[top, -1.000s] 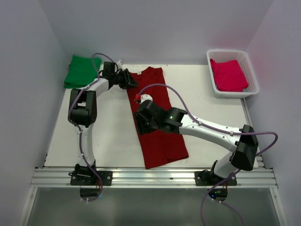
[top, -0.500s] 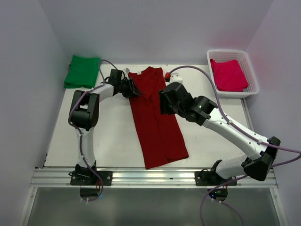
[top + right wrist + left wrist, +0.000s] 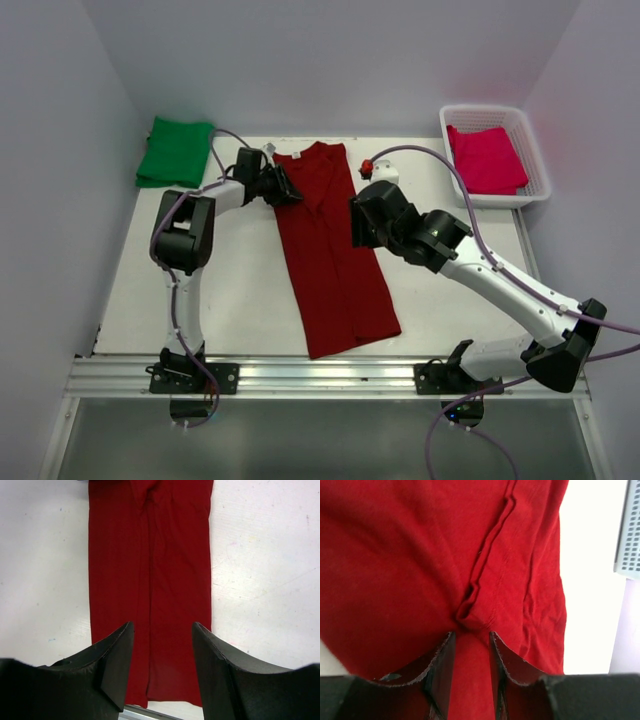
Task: Fold and stack the t-shirts
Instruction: Rotate the tshirt 70 degrees
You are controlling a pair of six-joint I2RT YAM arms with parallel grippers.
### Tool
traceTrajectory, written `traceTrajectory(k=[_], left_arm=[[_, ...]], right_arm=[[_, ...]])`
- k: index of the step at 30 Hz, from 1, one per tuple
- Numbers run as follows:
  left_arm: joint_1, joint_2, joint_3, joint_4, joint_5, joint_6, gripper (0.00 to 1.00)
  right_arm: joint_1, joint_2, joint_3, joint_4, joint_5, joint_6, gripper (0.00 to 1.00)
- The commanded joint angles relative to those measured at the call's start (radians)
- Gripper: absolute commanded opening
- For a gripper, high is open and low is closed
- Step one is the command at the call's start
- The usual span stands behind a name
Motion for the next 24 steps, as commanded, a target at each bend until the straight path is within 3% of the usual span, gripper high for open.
traceTrajectory(k=[1,9,12,16,19,24], left_arm=[[-0.012,0.015,0.024,0.108,0.016,-0.032,0.36],[-0.019,0.092,0.096,0.089,0.019,-0.047,0.35],[-0.019,0.120,0.133,0.075,0.017,-0.047,0.29],[-0.023,0.118,0.139,0.097,0.030,-0.060,0.09],[-0.035,0.103,0.148,0.109,0.042,-0.061,0.00],[-0.071,0.075,0.179,0.124,0.091,-0.055,0.00]], right_arm=[[-0.011,-0.029,-0.011,0.002,0.034,-0.012,0.53],[-0.022,-0.034,-0.027,0.003,0.037,-0.012,0.50],[-0.024,-0.042,-0.034,0.005,0.037,-0.014,0.44],[-0.028,-0.057,-0.051,0.006,0.040,-0.011,0.39],[-0.027,-0.062,-0.063,0.015,0.035,-0.006,0.35],[-0.027,-0.065,-0.077,0.020,0.035,-0.004,0.33]])
